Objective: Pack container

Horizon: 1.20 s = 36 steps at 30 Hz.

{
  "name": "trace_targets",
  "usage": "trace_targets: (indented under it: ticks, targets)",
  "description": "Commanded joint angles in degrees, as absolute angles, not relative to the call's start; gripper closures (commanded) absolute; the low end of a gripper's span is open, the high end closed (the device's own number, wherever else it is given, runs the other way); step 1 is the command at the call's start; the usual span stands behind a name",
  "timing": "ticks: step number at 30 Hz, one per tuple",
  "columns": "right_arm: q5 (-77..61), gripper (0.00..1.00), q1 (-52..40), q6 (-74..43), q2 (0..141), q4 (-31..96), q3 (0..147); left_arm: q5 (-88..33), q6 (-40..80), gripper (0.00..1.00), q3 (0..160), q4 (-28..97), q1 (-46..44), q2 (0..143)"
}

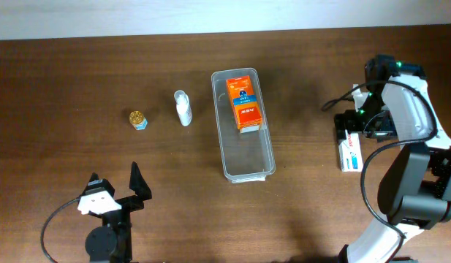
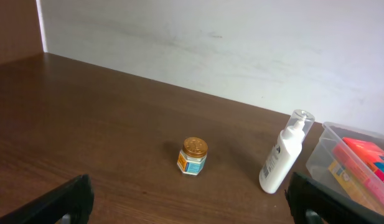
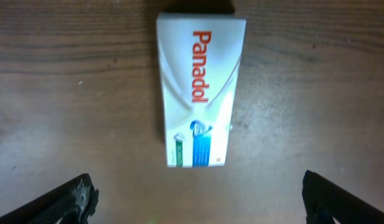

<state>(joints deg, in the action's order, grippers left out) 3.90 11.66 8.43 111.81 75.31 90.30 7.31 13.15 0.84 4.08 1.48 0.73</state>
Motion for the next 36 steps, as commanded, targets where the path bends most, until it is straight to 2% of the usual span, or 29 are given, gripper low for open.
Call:
trace_targets:
  ticks: [1,19,36]
  targets:
    - [4.5,0.02,13.2,10.3,111.4,73.9,86.8,6.7,13.7,0.01,0.5,4.1,1.6,0.4]
    - [2.9,0.01,13.4,9.4,111.4,58.8,77.6,6.7,13.7,0.01,0.5,4.1,1.6,0.4]
    - [2.8,0.01,13.4,9.4,114.0,52.2,75.6,6.7,13.6,0.01,0.5,4.1,1.6,0.4]
